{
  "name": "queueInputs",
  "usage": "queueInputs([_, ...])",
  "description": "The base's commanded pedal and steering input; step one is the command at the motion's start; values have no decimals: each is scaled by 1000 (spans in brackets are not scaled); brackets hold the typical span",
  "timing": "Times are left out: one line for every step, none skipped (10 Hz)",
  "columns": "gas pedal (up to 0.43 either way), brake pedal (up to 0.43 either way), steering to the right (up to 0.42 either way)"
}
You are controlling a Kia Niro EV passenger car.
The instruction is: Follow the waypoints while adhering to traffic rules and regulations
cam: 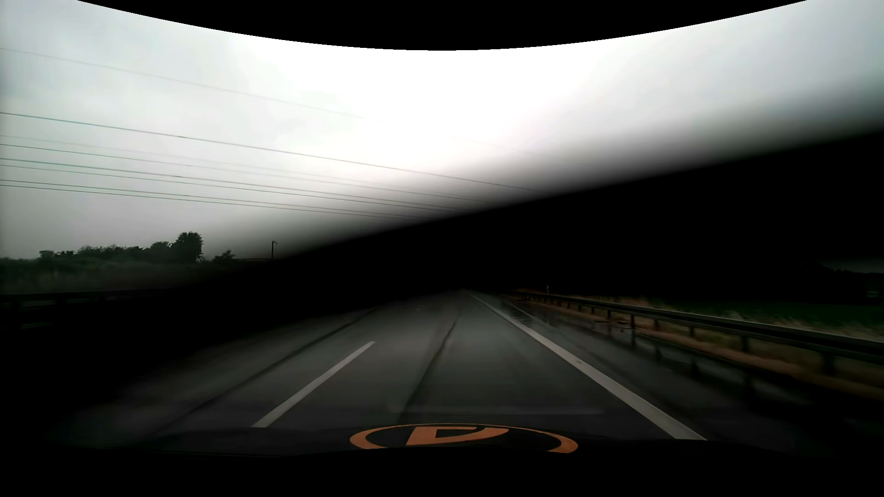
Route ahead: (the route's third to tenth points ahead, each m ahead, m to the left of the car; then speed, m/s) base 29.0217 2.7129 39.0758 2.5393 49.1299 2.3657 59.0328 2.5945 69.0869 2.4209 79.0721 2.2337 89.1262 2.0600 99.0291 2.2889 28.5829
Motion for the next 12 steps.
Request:
queueInputs([87, 0, -1])
queueInputs([0, 0, 0])
queueInputs([39, 0, -1])
queueInputs([209, 0, -1])
queueInputs([209, 0, -1])
queueInputs([209, 0, -2])
queueInputs([209, 0, -2])
queueInputs([209, 0, -2])
queueInputs([209, 0, -2])
queueInputs([209, 0, -1])
queueInputs([209, 0, -1])
queueInputs([220, 0, -1])
